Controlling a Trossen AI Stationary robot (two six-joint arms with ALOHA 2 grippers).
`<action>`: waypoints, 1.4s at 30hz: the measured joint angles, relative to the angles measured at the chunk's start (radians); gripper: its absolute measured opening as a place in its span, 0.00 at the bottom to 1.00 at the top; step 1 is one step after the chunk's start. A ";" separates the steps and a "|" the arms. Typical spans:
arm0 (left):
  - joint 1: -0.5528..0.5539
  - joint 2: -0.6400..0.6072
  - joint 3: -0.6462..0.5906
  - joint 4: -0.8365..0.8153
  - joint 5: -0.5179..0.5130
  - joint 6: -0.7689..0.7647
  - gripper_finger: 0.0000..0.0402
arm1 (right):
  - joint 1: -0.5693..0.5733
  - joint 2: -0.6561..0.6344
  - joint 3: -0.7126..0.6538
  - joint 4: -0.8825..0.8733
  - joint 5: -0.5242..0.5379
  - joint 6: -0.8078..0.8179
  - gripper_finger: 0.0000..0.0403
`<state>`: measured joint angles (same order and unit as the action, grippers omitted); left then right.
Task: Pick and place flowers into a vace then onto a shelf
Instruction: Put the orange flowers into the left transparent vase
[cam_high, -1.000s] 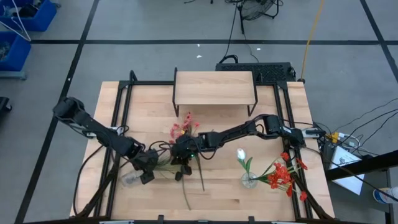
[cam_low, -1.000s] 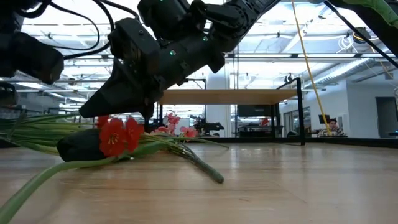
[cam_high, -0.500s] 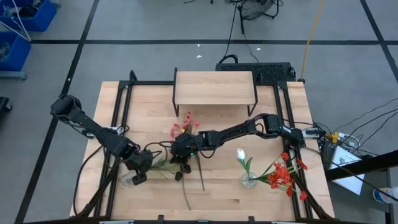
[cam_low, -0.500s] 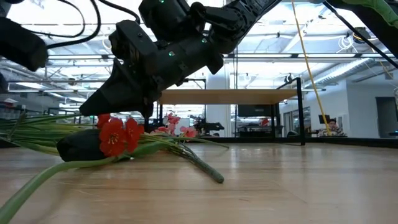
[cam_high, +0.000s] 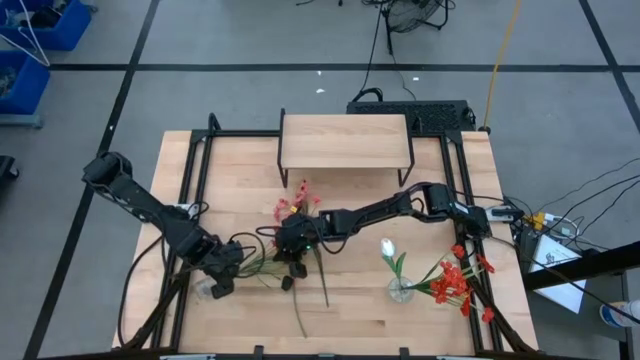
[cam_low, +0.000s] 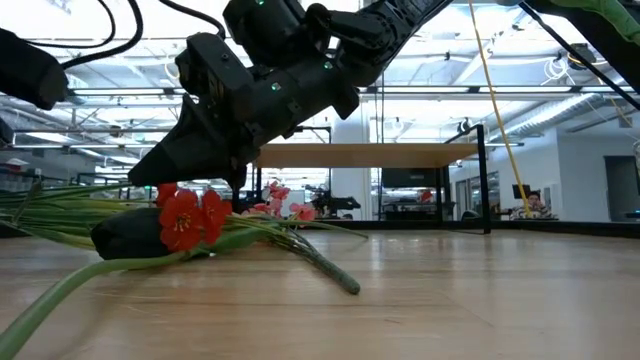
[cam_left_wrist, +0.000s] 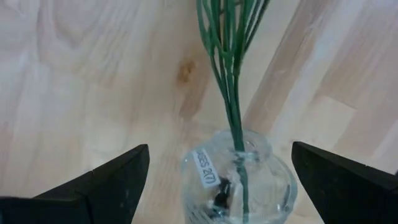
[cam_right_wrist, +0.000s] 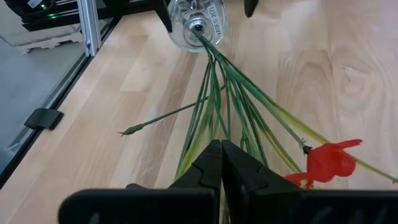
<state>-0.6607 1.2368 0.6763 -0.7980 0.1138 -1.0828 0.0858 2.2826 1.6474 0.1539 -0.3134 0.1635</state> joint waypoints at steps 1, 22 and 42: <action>-0.004 0.000 0.000 0.001 0.006 0.000 0.99 | -0.002 0.000 0.000 0.000 0.000 0.000 0.00; -0.069 0.181 0.004 0.082 0.025 -0.020 0.83 | -0.034 0.000 -0.001 0.016 0.002 0.006 0.00; -0.069 0.185 -0.002 0.151 0.020 -0.022 0.82 | -0.034 0.000 -0.004 0.046 0.002 0.004 0.00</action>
<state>-0.7300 1.4220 0.6746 -0.6470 0.1333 -1.1049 0.0517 2.2826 1.6436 0.2001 -0.3115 0.1673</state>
